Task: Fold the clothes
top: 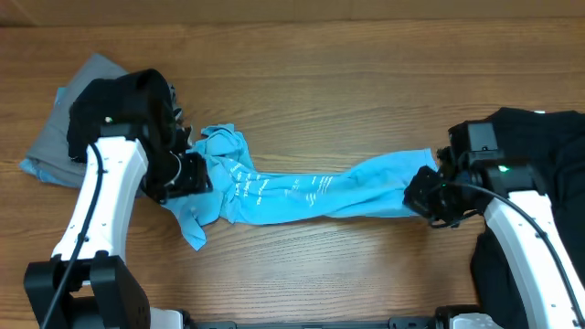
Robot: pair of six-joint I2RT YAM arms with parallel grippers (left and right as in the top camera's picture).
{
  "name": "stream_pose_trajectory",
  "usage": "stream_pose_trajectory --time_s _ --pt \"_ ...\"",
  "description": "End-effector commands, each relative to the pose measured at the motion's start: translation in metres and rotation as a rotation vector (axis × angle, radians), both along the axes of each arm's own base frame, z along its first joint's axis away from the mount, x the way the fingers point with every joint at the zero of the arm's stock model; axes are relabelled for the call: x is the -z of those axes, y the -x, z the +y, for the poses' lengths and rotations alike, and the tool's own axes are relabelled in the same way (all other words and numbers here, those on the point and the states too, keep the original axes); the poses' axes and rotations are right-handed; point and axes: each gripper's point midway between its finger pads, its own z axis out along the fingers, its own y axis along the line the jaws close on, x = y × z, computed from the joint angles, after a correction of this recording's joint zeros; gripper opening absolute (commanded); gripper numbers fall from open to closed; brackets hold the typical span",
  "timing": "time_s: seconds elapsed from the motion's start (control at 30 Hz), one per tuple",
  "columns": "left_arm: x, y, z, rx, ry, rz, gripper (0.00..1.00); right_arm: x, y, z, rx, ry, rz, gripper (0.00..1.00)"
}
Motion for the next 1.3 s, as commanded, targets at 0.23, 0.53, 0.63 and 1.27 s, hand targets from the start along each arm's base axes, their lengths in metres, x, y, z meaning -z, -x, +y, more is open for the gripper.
stream_pose_trajectory --time_s 0.23,0.53,0.63,1.27 --pt "0.051 0.011 -0.004 -0.005 0.018 -0.017 0.54 0.046 -0.066 0.0 0.052 0.005 -0.027 0.04" --pt "0.059 0.013 -0.004 -0.004 0.017 -0.025 0.12 0.1 -0.105 0.007 0.001 -0.033 -0.042 0.32" --pt "0.059 0.013 -0.004 0.0 0.017 -0.026 0.11 0.092 -0.1 0.001 -0.019 -0.055 -0.042 0.33" --pt "0.059 0.009 -0.004 0.003 0.017 -0.042 0.14 0.044 -0.152 0.004 -0.097 -0.237 -0.363 0.42"
